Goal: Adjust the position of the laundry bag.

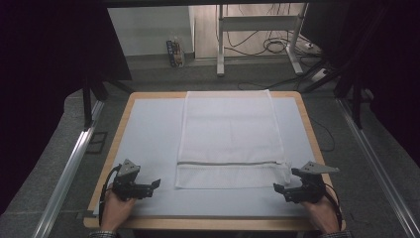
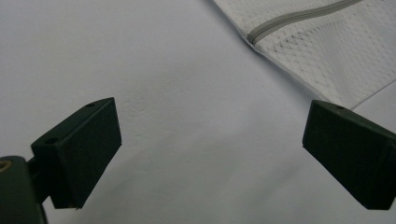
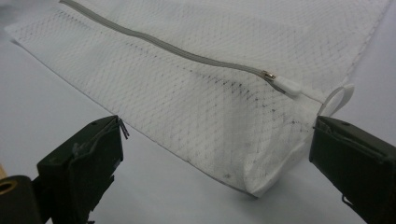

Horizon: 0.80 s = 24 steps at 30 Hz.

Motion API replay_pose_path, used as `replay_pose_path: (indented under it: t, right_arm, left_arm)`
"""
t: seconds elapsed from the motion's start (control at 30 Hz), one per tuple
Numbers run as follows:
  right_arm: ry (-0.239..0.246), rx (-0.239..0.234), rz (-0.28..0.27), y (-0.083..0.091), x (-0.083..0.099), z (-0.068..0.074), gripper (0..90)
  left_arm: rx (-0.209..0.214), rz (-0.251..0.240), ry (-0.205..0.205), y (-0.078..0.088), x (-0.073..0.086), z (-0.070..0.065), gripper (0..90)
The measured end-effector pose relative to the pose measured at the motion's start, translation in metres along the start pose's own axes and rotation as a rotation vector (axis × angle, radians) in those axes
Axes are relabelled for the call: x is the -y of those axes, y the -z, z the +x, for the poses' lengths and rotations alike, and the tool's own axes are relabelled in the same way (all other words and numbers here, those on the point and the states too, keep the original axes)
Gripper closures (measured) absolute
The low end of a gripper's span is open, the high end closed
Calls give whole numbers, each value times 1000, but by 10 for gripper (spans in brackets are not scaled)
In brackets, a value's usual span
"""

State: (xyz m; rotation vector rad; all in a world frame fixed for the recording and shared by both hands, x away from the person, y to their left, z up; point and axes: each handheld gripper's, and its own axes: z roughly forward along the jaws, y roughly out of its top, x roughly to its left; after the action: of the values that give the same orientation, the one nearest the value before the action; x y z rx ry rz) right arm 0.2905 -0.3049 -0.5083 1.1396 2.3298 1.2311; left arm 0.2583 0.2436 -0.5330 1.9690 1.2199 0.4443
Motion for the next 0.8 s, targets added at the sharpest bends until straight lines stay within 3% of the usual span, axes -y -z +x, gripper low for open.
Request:
replay_pose_path:
  t: [0.43,0.8]
  right_arm:
    - [-11,-7,4,0,-1,1,28]
    - [8,3,8,-1,-1,2,27]
  left_arm:
    - [9,2,8,-1,0,0,45]
    - [-7,27,-21,-4,1,-2,50]
